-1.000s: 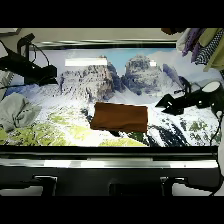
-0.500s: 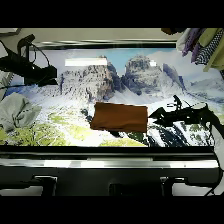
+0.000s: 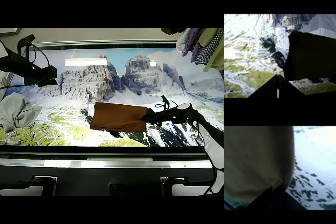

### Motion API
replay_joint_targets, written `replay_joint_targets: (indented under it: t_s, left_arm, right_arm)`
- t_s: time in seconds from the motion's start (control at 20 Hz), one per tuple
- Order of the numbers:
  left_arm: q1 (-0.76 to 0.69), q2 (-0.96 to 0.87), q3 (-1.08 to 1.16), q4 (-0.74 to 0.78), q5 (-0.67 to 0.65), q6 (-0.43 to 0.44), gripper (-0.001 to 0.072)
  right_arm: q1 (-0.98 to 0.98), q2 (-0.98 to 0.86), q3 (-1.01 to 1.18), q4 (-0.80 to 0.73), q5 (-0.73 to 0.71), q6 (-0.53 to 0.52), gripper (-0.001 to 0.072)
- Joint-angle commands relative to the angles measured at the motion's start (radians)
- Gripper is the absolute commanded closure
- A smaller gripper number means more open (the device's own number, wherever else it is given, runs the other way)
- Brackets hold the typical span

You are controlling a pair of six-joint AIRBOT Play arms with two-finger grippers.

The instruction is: Fold the clothes and pants, and hang the long-sleeved shirts on hangers.

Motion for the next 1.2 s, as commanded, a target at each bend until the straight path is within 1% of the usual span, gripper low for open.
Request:
replay_joint_targets:
  t_s: [0.0, 0.1, 0.25, 0.55, 0.7, 0.85, 0.95, 1.15]
  left_arm:
    - [0.0, 0.0, 0.0, 0.0, 0.0, 0.001, 0.0687]
    - [0.0, 0.0, 0.0, 0.0, 0.001, 0.001, 0.0687]
    - [0.0, 0.0, 0.0, 0.0, 0.001, 0.018, 0.0687]
    - [0.0, -0.002, 0.0, 0.0, 0.001, 0.023, 0.0687]
    - [0.0, -0.003, -0.001, 0.0, 0.001, 0.023, 0.0687]
    - [0.0, -0.004, -0.001, 0.0, 0.001, 0.024, 0.0687]
    - [0.0, -0.004, -0.001, 0.0, 0.001, 0.024, 0.0687]
    - [0.0, -0.004, -0.001, 0.0, 0.001, 0.024, 0.0687]
  right_arm:
    - [0.018, 0.011, 0.024, 0.006, -0.012, 0.034, 0.0684]
    - [0.018, 0.014, 0.094, -0.008, 0.004, 0.069, 0.0684]
    - [0.018, 0.014, 0.249, -0.088, 0.0, 0.188, 0.0685]
    - [0.01, 0.013, 0.569, -0.414, -0.009, 0.449, 0.0685]
    - [-0.057, 0.005, 0.675, -0.433, -0.016, 0.529, 0.0685]
    - [-0.172, 0.004, 0.753, -0.434, -0.03, 0.588, 0.0685]
    - [-0.256, 0.005, 0.792, -0.436, -0.023, 0.605, 0.0685]
    - [-0.439, 0.01, 0.818, -0.436, 0.003, 0.687, 0.0685]
